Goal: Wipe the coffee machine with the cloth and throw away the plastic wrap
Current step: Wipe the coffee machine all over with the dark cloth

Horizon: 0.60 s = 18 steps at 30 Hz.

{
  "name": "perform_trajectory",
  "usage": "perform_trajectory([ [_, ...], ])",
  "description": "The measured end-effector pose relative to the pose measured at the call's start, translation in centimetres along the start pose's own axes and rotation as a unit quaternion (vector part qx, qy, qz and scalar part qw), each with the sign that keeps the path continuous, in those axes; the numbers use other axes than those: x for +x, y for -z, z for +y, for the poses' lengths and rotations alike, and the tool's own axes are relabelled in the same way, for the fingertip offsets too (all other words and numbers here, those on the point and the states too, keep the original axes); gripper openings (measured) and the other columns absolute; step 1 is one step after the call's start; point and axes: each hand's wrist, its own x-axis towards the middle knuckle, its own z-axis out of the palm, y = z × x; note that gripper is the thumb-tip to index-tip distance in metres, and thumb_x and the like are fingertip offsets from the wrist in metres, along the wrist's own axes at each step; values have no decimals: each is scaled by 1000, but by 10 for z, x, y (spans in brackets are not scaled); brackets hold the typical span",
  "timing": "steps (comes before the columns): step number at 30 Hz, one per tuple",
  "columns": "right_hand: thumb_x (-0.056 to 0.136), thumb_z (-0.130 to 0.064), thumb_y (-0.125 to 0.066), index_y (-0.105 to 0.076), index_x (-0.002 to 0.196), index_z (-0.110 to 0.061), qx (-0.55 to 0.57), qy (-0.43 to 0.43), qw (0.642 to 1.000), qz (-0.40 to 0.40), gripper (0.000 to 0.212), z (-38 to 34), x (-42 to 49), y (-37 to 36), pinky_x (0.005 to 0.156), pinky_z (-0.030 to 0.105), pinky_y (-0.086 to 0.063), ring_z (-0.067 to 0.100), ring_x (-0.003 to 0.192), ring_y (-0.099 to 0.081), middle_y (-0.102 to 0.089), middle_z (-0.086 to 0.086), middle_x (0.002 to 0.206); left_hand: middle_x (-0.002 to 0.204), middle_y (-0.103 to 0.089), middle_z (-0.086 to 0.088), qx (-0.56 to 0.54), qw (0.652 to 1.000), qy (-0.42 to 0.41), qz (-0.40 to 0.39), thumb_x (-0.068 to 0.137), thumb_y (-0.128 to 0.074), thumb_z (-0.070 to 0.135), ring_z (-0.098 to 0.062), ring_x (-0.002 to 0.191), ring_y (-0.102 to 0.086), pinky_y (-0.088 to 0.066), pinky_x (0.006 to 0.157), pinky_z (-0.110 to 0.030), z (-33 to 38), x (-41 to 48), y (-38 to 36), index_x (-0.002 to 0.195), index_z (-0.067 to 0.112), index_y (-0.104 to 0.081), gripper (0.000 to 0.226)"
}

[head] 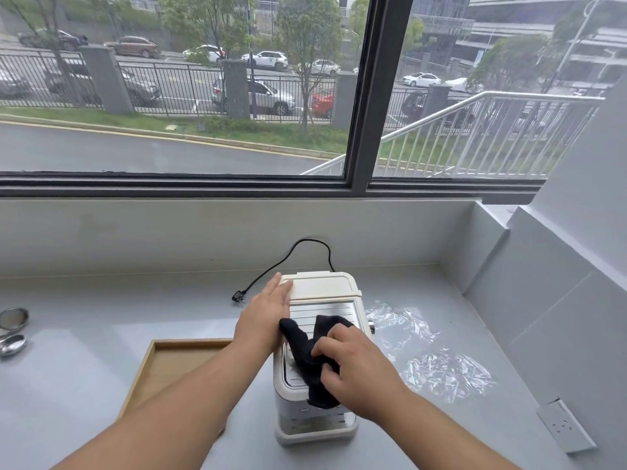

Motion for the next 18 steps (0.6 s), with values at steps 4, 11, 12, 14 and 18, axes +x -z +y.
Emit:
perform_trajectory([
  [4,88,-27,-52,-70,108,-36,4,-28,1000,-3,29,13,-9,12,91,23,-42,11,101,-47,-53,-14,106,171,-20,20,-4,1000,-9,-2,111,-27,40,-20,147,-40,-39,116,-45,-3,-1,-1,155,40,-43,47],
  [11,92,-19,-54,-71,109,-31,-19,-88,995,43,27,32,22,18,86,31,-45,22,105,-51,-58,-7,108,172,-20,18,-30,999,-15,3,111,-31,36,-18,148,-40,-38,116,-38,-3,1,-2,155,36,-45,46],
  [12,92,-19,-53,-71,110,-31,-23,-94,994,50,28,33,29,18,86,33,-45,23,104,-52,-59,-6,108,172,-19,18,-32,999,-15,4,111,-31,35,-17,149,-40,-38,116,-37,-4,1,-2,155,36,-45,46],
  [14,94,-18,-52,-71,113,-31,-27,-106,992,61,29,35,44,19,86,34,-46,25,105,-52,-60,-3,110,172,-19,19,-35,999,-18,7,110,-32,34,-16,149,-39,-37,116,-36,-6,0,-4,155,37,-45,47],
  [18,96,-17,-51,-72,117,-31,-34,-129,987,88,33,33,76,17,82,34,-45,29,108,-54,-62,1,113,171,-23,19,-41,999,-26,15,109,-33,33,-16,147,-41,-40,113,-36,-6,2,-4,148,42,-49,43],
])
